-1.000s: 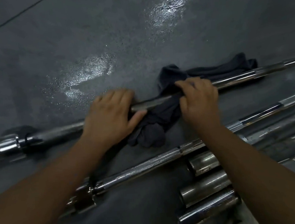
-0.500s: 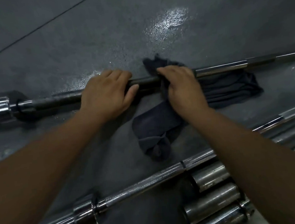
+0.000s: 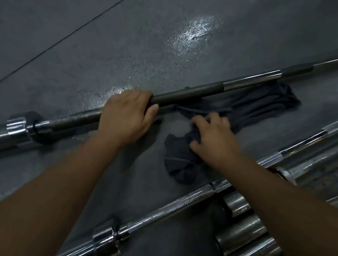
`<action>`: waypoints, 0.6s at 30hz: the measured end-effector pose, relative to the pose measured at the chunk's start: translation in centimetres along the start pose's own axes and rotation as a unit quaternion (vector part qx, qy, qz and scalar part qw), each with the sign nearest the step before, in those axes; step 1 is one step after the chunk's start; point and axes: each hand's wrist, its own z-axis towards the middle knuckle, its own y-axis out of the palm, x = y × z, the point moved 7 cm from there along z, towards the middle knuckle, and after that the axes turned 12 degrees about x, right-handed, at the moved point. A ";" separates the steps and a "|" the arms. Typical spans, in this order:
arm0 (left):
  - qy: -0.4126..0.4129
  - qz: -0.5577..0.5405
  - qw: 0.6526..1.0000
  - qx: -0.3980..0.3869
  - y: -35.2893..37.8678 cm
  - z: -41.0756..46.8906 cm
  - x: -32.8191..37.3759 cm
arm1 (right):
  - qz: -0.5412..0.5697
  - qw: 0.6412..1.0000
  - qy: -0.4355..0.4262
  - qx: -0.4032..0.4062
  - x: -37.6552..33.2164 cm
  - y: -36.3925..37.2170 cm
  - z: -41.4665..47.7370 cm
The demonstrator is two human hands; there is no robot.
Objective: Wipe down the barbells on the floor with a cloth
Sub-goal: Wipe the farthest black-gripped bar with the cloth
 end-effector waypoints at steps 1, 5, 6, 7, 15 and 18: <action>0.003 -0.004 1.000 -0.001 -0.1 -0.5 0.2 | 0.050 0.998 -0.024 -0.007 -0.8 -0.7 0.1; 0.005 -0.032 0.999 -0.008 -0.5 -2.7 0.8 | 0.211 0.954 0.034 0.211 2.7 -8.6 3.0; 0.006 -0.039 0.999 -0.012 -0.5 -3.2 1.1 | 0.207 0.936 0.080 0.273 4.6 -10.0 3.8; 0.008 -0.049 0.999 -0.015 -0.5 -3.7 1.5 | 0.196 0.925 0.135 0.295 6.1 -10.3 4.4; -0.126 -0.100 0.987 0.013 -1.7 -3.1 1.9 | 0.112 0.983 -0.012 0.147 -0.6 -4.5 0.9; -0.058 -0.088 0.994 -0.001 -0.9 -4.5 3.1 | 0.148 0.946 0.140 0.252 6.5 -6.4 1.9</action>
